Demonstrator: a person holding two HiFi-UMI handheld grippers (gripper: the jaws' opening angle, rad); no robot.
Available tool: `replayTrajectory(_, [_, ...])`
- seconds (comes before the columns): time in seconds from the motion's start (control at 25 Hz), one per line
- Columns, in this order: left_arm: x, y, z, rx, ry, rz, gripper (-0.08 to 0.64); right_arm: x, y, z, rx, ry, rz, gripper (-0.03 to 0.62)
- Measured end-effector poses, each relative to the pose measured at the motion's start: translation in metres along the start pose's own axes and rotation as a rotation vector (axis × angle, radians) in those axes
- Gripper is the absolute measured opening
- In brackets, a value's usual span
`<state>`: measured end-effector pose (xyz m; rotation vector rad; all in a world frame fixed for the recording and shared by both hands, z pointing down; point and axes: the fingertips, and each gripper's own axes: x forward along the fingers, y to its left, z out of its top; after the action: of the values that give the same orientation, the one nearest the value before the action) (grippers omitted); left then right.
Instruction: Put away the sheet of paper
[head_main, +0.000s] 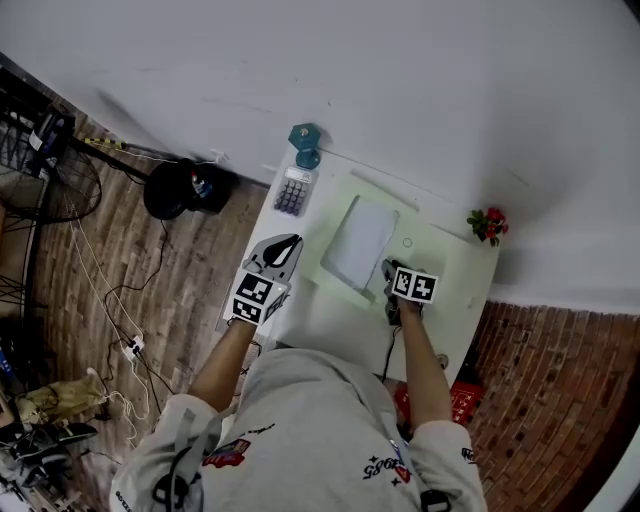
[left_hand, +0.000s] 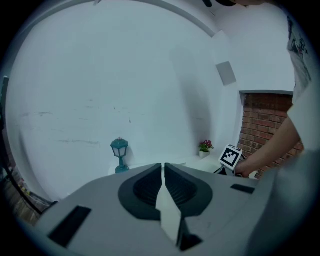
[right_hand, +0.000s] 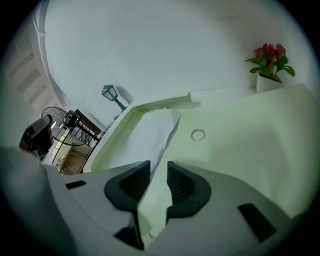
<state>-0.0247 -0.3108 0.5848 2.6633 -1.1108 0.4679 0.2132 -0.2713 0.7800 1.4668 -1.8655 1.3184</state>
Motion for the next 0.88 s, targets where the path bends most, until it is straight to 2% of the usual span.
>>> replayTrajectory(0.16, [0.003,-0.005,0.011,0.008,0.003,-0.011,0.034,-0.032,-0.008,0.007,-0.036,-0.112,-0.029,0.009])
replayTrajectory(0.36, [0.008,-0.011,0.028,0.028,-0.051,-0.026,0.034,-0.072,0.008,0.034,-0.138,-0.303,-0.047,0.009])
replayTrajectory(0.68, [0.010,-0.022,0.063,0.057,-0.111,-0.046,0.034,-0.161,0.069,0.095,-0.360,-0.623,-0.046,0.008])
replayTrajectory(0.88, [0.009,-0.025,0.088,0.073,-0.174,-0.049,0.034,-0.218,0.101,0.125,-0.439,-0.789,-0.038,0.008])
